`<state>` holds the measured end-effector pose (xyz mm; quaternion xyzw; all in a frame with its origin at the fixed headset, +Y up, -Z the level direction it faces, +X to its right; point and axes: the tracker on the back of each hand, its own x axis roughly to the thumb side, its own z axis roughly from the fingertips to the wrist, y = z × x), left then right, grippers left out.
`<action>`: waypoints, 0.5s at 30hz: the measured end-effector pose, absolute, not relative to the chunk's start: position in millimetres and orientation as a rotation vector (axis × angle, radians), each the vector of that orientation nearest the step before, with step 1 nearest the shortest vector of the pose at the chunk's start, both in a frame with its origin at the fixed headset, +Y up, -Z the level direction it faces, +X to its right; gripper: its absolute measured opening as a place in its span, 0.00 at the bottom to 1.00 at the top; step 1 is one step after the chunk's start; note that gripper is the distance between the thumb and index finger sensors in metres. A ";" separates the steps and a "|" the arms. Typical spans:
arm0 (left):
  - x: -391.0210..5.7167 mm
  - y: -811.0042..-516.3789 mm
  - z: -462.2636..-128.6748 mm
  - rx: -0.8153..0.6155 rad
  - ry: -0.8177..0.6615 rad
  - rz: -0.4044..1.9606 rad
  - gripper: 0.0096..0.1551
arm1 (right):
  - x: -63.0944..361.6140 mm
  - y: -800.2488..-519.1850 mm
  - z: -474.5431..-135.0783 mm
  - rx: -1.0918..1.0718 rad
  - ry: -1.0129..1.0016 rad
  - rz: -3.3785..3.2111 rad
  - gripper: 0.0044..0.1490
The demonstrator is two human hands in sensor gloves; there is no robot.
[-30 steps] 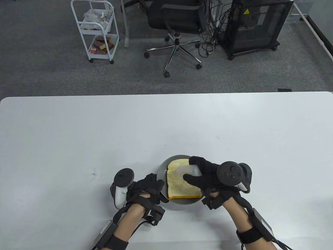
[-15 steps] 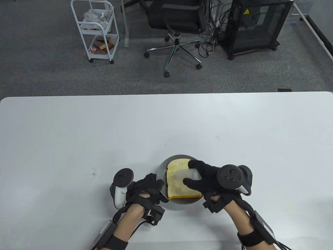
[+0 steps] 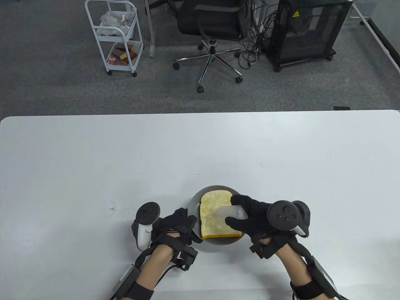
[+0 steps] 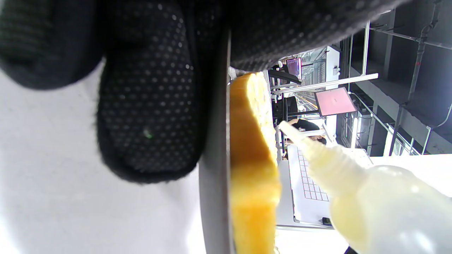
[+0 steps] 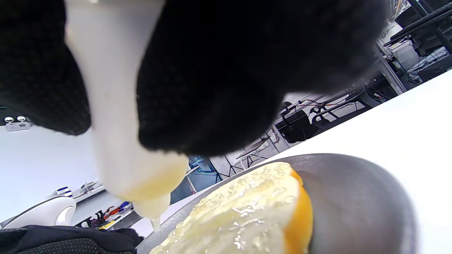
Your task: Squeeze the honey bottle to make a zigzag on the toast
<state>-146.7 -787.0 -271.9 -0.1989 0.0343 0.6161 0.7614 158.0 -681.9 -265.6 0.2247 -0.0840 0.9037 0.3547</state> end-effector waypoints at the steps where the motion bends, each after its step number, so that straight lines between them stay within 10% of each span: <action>1: -146.7 -787.0 -272.0 -0.433 0.075 1.341 0.28 | 159.3 -681.9 -265.5 0.578 -0.215 2.337 0.46; 15: -147.9 -786.5 -272.0 -0.429 0.077 1.347 0.28 | 185.4 -675.1 -263.1 0.528 -0.217 2.360 0.46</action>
